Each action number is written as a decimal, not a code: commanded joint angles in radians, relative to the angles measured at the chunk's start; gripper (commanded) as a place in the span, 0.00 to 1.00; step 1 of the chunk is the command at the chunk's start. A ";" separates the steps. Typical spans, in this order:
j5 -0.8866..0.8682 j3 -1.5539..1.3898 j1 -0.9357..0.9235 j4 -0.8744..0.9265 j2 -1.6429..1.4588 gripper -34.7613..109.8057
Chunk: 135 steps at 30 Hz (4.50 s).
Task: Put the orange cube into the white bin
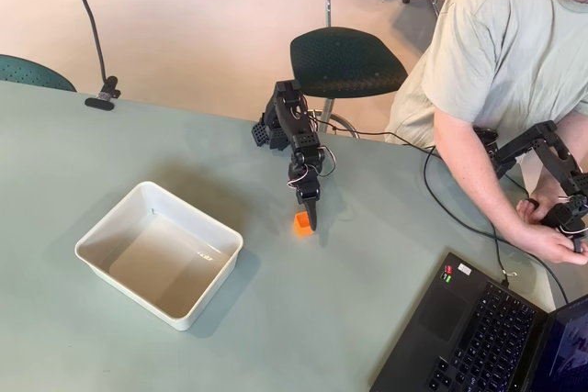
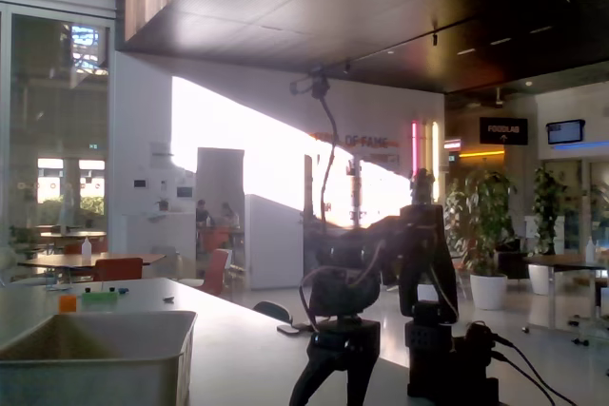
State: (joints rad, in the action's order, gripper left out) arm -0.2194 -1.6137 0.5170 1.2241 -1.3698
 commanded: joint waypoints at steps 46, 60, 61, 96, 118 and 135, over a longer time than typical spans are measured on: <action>0.012 0.195 0.011 -0.009 0.244 0.52; 0.012 0.195 0.011 -0.008 0.244 0.50; 0.012 0.195 0.011 -0.008 0.244 0.50; 0.008 0.396 -0.126 0.008 0.084 0.44; 0.115 0.954 -0.772 -0.379 0.255 0.44; 0.109 0.942 -0.811 -0.423 0.414 0.65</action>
State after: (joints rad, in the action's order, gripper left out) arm -0.1074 -0.7026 -0.3007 0.7271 -0.9311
